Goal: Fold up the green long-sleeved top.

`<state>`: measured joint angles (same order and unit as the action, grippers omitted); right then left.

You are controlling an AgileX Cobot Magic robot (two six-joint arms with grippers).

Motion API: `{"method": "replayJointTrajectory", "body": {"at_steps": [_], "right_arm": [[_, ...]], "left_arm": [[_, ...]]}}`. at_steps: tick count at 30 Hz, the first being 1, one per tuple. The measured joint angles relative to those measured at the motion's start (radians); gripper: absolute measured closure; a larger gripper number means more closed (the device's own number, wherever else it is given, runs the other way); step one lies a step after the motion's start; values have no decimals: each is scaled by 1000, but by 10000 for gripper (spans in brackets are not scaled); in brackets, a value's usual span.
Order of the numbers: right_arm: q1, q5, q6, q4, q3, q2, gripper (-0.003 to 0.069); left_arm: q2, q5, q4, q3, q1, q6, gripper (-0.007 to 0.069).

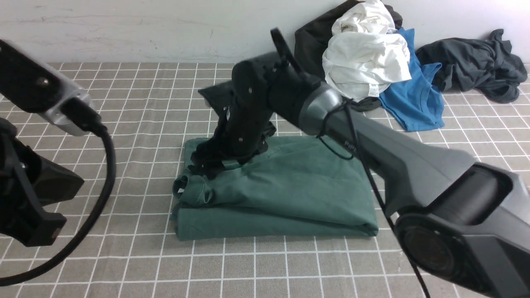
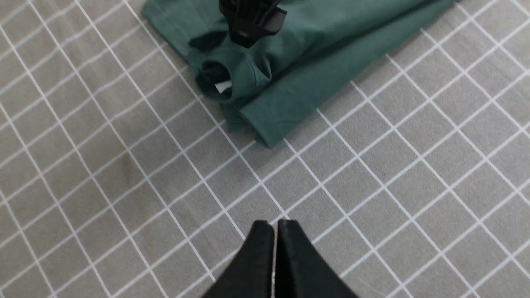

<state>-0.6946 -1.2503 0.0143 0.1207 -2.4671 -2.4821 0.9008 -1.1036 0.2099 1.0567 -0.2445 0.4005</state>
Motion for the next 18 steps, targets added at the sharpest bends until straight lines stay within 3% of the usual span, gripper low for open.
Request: {"method": "replayJointTrajectory", "body": {"at_steps": [8, 12, 18], "right_arm": [[0, -3, 20, -6, 0, 248, 134], [0, -6, 60, 49, 78, 400, 202], [0, -7, 144, 78, 392, 645, 391]], "left_arm": [[-254, -9, -77, -89, 0, -44, 631], [-452, -11, -154, -218, 0, -148, 631], [-706, 82, -165, -417, 0, -275, 631]]}}
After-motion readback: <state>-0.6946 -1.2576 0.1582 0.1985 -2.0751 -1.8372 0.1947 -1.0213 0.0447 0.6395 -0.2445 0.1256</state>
